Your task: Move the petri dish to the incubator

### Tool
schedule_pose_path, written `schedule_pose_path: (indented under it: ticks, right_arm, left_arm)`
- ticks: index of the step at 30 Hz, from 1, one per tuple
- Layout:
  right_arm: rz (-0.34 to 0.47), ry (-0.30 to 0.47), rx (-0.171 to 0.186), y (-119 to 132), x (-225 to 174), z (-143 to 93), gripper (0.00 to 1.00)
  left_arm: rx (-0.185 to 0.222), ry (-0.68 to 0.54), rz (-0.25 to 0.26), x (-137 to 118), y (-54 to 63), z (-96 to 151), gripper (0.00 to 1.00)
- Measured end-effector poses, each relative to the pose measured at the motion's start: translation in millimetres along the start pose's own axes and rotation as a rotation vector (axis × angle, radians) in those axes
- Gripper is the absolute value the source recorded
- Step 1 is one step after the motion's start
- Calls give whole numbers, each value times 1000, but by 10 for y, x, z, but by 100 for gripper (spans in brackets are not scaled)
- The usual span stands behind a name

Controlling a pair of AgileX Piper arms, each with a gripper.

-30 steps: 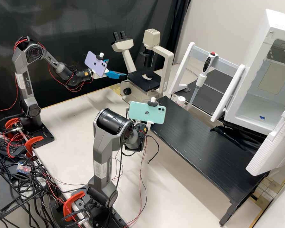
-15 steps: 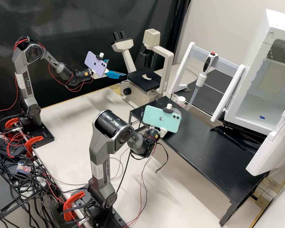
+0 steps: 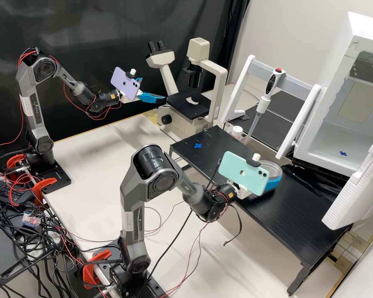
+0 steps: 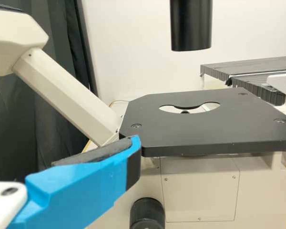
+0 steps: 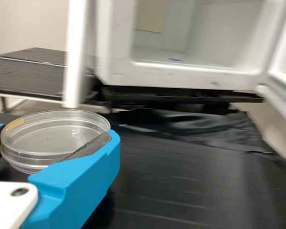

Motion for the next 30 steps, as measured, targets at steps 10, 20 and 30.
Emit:
schedule_pose_path:
  ticks: [10, 20, 30]
  right_arm:
    - [91, 6, -19, 368, 247, -57, 0]
    - [159, -92, 29, 732, 675, -17, 0]
    - [233, -185, 36, 1085, 1202, 20, 0]
  left_arm:
    - [0, 0, 1, 0, 1, 0, 100]
    - [0, -1, 5, 0, 4, 1, 100]
    - [0, -1, 5, 0, 4, 1, 100]
